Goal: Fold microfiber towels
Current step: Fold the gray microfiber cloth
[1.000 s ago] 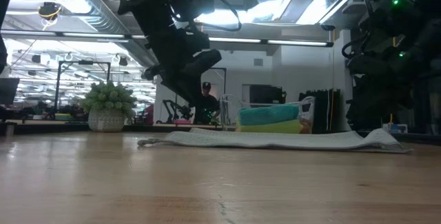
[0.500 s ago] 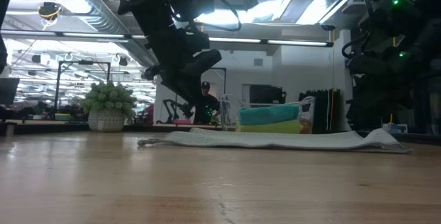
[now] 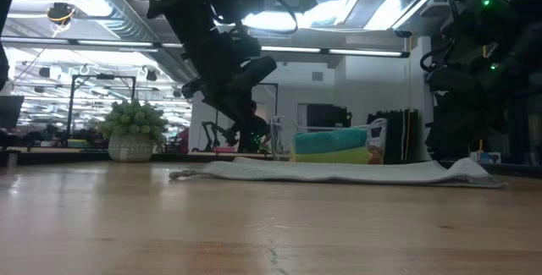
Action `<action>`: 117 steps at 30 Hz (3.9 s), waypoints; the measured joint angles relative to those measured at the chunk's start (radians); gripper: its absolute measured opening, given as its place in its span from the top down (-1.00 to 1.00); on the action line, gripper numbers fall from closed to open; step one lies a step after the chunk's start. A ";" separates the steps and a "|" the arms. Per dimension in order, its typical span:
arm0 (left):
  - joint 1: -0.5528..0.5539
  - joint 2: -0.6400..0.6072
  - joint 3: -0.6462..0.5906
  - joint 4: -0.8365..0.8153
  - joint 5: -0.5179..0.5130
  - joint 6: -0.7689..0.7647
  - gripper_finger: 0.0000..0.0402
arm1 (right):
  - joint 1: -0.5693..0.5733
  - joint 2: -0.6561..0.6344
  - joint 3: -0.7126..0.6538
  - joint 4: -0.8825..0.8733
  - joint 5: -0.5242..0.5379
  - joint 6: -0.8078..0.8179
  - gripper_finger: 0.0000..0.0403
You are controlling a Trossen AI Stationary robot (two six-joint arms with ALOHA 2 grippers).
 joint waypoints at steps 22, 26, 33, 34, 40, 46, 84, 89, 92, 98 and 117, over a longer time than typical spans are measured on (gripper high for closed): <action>0.000 0.000 0.000 -0.002 0.000 0.000 0.63 | 0.000 0.000 0.000 0.000 0.000 0.000 -0.15; 0.000 0.000 0.000 -0.002 0.000 0.000 0.64 | 0.000 0.000 0.000 0.000 0.000 0.001 -0.15; 0.000 0.000 0.000 -0.002 0.000 0.000 0.64 | 0.000 0.000 0.000 0.000 0.000 0.000 -0.15; 0.000 0.000 0.000 -0.002 0.000 0.000 0.63 | 0.000 0.000 0.000 0.000 0.000 0.000 -0.15; 0.000 0.000 0.000 -0.002 0.000 0.000 0.63 | 0.000 0.000 0.000 0.000 0.000 0.000 -0.15; 0.000 0.000 0.000 -0.002 0.000 0.000 0.63 | 0.000 0.000 0.000 0.000 0.000 0.000 -0.15; 0.000 0.000 0.000 -0.003 0.000 0.007 0.63 | 0.000 0.000 -0.001 0.064 0.143 -0.131 -0.15; 0.000 0.000 0.000 -0.002 0.000 0.007 0.63 | 0.000 0.000 -0.001 0.064 0.143 -0.130 -0.15; -0.001 0.000 0.000 -0.003 0.000 0.007 0.63 | 0.000 0.000 -0.001 0.061 0.142 -0.135 -0.15; -0.003 0.000 0.000 -0.003 0.019 -0.014 0.63 | 0.000 0.000 -0.001 0.063 0.106 -0.170 -0.15; -0.082 0.294 0.104 0.755 0.339 0.217 0.64 | -0.001 -0.014 0.064 0.299 0.176 -0.482 -0.15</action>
